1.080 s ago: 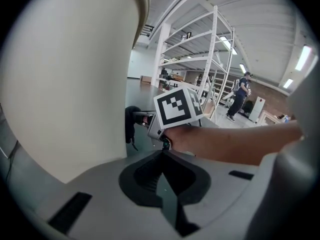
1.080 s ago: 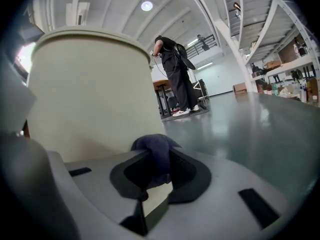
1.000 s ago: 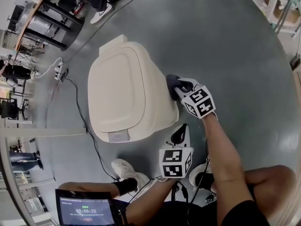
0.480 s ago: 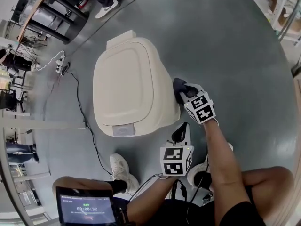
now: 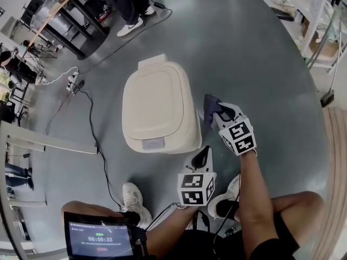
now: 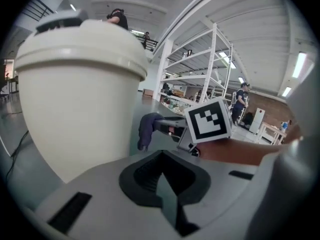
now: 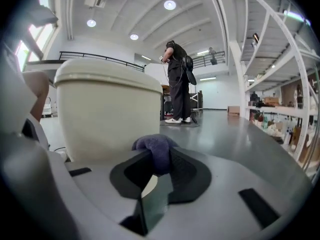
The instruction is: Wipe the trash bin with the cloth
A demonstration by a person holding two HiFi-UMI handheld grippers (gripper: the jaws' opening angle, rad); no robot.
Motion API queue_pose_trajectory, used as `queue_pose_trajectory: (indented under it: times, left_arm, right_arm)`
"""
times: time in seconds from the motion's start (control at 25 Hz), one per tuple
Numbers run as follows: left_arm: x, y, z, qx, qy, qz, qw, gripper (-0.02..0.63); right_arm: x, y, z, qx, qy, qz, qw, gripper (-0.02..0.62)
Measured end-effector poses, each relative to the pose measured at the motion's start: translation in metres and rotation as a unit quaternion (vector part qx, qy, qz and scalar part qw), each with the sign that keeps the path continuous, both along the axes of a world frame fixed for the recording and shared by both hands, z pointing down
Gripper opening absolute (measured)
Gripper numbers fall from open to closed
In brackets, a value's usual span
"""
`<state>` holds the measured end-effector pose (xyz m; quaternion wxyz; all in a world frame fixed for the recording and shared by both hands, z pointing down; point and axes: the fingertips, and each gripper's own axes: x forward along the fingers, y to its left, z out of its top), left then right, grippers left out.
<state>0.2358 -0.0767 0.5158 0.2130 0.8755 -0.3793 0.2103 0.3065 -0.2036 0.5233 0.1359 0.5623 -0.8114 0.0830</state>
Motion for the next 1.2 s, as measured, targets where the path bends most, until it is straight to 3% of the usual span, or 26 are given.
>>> queue_pose_trajectory:
  times: [0.28, 0.48, 0.64, 0.84, 0.96, 1.08, 1.2]
  left_arm:
    - [-0.033, 0.011, -0.094, 0.062, 0.032, 0.004, 0.9975, -0.003]
    - [-0.064, -0.004, -0.184, 0.148, 0.04, 0.006, 0.9881, -0.003]
    - [-0.113, -0.036, -0.246, 0.235, 0.024, 0.009, 0.9718, -0.003]
    - [-0.211, -0.076, -0.294, 0.24, 0.041, -0.036, 0.9693, -0.003]
    - [-0.281, -0.108, -0.3, 0.228, 0.028, -0.084, 0.9698, -0.003]
    - [-0.324, -0.138, -0.303, 0.214, 0.022, -0.107, 0.9707, -0.003]
    - [-0.361, -0.162, -0.306, 0.261, -0.027, -0.1, 0.9597, -0.003]
  right_arm:
    - [-0.023, 0.02, -0.135, 0.078, 0.097, -0.032, 0.992, 0.066]
    - [-0.052, 0.025, -0.244, 0.139, 0.145, -0.026, 0.979, 0.066]
    - [-0.124, 0.022, -0.313, 0.188, 0.203, -0.079, 0.958, 0.066]
    - [-0.213, 0.045, -0.399, 0.284, 0.186, -0.106, 0.935, 0.066]
    - [-0.259, 0.046, -0.401, 0.279, 0.163, -0.123, 0.939, 0.066]
    - [-0.297, 0.038, -0.382, 0.243, 0.105, -0.131, 0.955, 0.066]
    - [-0.338, 0.027, -0.35, 0.191, 0.062, -0.119, 0.972, 0.066]
